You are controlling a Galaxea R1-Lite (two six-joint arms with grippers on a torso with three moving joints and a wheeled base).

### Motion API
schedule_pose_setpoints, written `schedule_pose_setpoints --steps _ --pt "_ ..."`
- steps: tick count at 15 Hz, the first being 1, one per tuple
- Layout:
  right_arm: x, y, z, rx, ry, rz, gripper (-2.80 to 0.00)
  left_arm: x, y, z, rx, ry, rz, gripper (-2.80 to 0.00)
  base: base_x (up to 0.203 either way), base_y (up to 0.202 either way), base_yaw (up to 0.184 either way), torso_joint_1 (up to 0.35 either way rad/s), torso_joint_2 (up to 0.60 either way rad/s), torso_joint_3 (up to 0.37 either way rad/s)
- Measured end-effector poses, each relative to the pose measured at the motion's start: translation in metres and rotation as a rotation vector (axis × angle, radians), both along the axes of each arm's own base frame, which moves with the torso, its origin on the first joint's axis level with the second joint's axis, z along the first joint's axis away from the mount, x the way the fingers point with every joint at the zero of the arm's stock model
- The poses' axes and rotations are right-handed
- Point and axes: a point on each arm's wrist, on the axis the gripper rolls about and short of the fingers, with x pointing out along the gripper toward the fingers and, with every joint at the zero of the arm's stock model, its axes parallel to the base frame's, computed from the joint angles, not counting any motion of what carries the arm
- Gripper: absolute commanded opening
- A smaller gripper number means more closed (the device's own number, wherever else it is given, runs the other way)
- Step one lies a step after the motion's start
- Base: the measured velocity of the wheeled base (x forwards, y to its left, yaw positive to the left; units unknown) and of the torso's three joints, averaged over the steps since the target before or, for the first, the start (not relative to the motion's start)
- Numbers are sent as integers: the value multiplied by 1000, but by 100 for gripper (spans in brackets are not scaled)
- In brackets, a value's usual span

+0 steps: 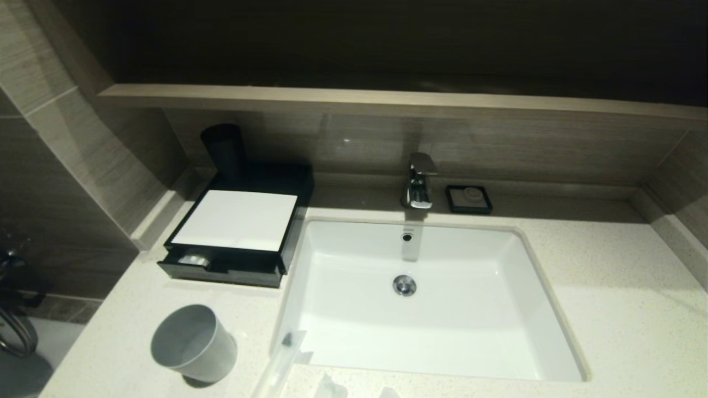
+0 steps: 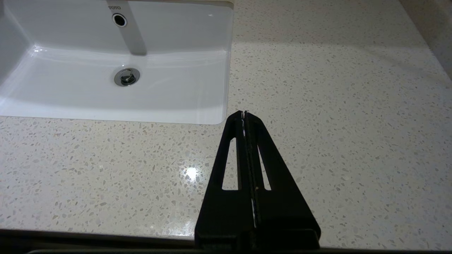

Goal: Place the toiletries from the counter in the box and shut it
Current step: Pick up the cup

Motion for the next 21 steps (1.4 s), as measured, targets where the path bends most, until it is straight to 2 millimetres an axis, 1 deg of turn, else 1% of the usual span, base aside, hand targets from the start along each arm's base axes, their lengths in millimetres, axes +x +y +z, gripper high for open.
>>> schedule_pose_setpoints --steps 21 --pt "0 0 0 0 -1 0 -280 0 0 1 -9 -5 -7 -280 0 0 0 0 0 0"
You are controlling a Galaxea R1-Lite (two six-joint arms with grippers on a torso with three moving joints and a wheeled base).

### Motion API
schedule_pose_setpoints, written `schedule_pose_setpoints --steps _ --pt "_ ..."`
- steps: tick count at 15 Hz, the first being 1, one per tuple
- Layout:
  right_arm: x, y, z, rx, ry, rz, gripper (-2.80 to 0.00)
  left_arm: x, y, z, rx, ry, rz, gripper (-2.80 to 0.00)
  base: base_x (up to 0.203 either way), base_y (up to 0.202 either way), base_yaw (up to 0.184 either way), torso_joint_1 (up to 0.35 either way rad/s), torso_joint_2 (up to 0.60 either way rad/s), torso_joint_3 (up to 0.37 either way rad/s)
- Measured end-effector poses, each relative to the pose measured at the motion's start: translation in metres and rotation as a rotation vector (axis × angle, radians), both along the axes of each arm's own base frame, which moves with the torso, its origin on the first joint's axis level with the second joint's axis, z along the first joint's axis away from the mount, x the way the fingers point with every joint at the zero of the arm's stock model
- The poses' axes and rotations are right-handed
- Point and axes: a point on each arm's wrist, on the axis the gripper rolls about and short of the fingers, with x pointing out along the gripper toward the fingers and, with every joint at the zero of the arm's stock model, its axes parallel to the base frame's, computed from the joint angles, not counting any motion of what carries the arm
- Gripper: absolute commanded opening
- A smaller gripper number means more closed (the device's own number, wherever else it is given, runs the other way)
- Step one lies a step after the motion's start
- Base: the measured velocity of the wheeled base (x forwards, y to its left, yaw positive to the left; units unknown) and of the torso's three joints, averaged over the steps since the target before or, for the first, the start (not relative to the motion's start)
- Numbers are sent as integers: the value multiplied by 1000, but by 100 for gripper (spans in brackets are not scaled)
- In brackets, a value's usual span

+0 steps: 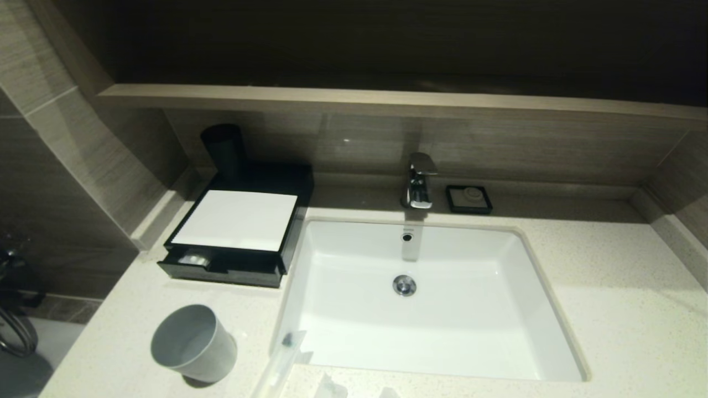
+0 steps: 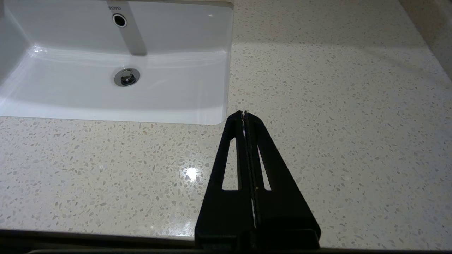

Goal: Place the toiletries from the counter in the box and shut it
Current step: Pick up the cup

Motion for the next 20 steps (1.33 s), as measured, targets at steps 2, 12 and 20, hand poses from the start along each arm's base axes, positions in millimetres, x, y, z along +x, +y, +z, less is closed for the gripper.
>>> schedule_pose_setpoints --steps 2,12,20 --pt "0 0 0 0 0 0 -280 0 0 0 0 -4 0 -280 0 0 0 0 0 0" --pt "0 0 0 0 0 0 -280 -25 -2 45 -58 -3 -98 -280 0 0 0 0 0 0" --pt "0 0 0 0 1 0 -280 4 -2 105 -68 189 -103 -280 0 0 0 0 0 0"
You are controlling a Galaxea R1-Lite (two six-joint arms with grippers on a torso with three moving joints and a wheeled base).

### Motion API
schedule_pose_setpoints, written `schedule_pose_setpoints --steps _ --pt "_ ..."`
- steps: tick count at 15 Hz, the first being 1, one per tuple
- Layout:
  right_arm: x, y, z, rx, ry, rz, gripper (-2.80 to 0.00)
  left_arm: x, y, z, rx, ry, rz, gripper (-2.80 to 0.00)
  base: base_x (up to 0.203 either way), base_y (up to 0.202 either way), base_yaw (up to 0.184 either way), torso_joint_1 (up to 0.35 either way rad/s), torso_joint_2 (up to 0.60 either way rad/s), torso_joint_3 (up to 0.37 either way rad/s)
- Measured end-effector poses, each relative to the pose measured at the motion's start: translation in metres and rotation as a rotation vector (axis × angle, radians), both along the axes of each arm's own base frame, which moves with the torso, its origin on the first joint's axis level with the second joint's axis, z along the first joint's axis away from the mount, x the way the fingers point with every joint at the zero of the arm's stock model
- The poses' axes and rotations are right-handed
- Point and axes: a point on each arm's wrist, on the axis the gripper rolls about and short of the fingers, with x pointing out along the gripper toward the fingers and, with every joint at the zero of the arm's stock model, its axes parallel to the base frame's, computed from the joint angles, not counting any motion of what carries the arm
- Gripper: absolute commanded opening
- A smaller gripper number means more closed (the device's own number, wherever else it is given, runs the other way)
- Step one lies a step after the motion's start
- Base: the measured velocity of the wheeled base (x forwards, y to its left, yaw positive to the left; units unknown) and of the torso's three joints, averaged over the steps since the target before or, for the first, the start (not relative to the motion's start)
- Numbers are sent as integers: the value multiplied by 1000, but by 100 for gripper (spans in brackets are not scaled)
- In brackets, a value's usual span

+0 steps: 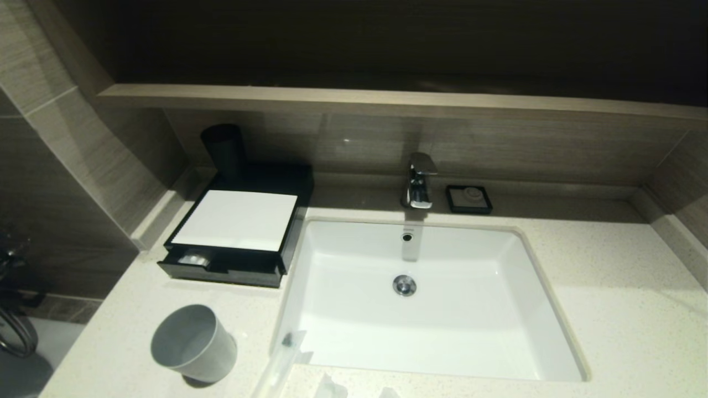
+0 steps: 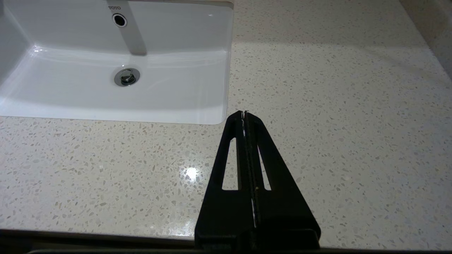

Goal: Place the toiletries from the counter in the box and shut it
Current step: Pick up the cup

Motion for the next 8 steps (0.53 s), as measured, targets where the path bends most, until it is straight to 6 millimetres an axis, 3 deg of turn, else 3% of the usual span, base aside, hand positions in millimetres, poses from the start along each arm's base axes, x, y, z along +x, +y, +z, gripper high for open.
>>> schedule_pose_setpoints --steps 5,8 --pt "0 0 0 0 0 0 -280 36 -1 29 -13 285 -65 -280 0 0 0 0 0 0" --pt "0 0 0 0 0 0 -280 54 -4 34 -18 440 -175 -280 0 0 0 0 0 0"
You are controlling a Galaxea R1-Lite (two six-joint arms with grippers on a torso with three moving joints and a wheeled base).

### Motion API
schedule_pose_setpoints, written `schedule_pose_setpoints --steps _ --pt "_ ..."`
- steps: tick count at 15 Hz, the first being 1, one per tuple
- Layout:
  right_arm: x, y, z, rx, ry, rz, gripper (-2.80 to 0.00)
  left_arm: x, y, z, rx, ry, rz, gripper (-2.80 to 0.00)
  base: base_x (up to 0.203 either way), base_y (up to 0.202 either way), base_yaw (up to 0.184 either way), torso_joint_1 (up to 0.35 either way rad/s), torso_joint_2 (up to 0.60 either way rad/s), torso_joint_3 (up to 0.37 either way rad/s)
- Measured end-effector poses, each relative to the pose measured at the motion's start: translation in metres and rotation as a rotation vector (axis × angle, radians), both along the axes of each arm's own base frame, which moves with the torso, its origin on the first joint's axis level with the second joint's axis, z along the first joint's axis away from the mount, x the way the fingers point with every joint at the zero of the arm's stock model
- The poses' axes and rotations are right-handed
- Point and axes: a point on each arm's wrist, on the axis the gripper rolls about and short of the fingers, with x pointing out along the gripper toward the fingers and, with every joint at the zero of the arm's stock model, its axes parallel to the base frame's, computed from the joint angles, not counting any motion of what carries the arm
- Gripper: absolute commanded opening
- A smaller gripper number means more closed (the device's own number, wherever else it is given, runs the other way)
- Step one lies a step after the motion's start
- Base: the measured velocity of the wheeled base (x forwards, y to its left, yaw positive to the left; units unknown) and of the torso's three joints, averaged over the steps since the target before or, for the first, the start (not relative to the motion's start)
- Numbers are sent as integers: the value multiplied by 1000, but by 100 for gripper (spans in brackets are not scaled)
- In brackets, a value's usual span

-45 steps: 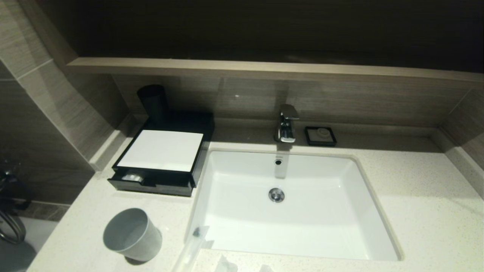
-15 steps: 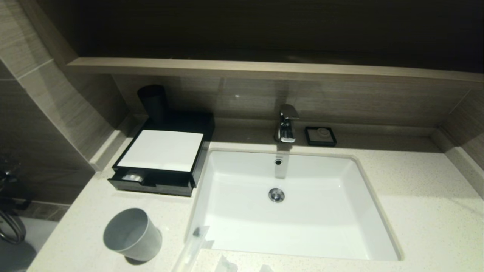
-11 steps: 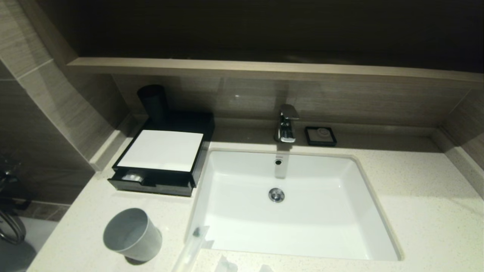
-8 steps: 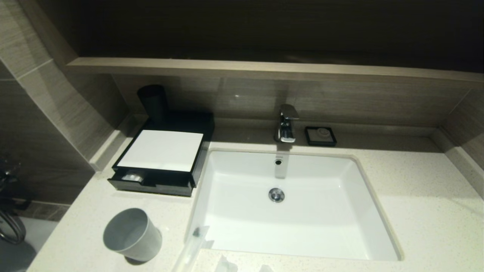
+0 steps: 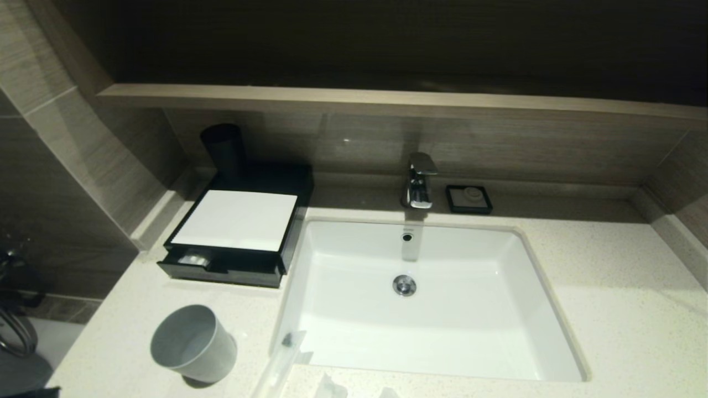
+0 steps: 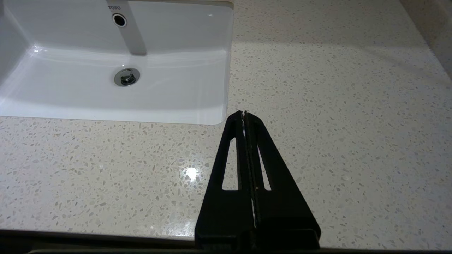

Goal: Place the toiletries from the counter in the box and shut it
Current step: Pick up the cup

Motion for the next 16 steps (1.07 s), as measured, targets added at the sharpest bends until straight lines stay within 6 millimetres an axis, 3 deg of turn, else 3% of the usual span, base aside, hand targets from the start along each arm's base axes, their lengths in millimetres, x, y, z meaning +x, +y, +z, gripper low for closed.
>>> schedule_pose_setpoints --steps 7,16 --pt "0 0 0 0 1 0 -280 54 -8 3 33 204 -64 -280 0 0 0 0 0 0" --pt "0 0 0 0 0 0 -280 100 -13 0 130 366 -47 -280 0 0 0 0 0 0"
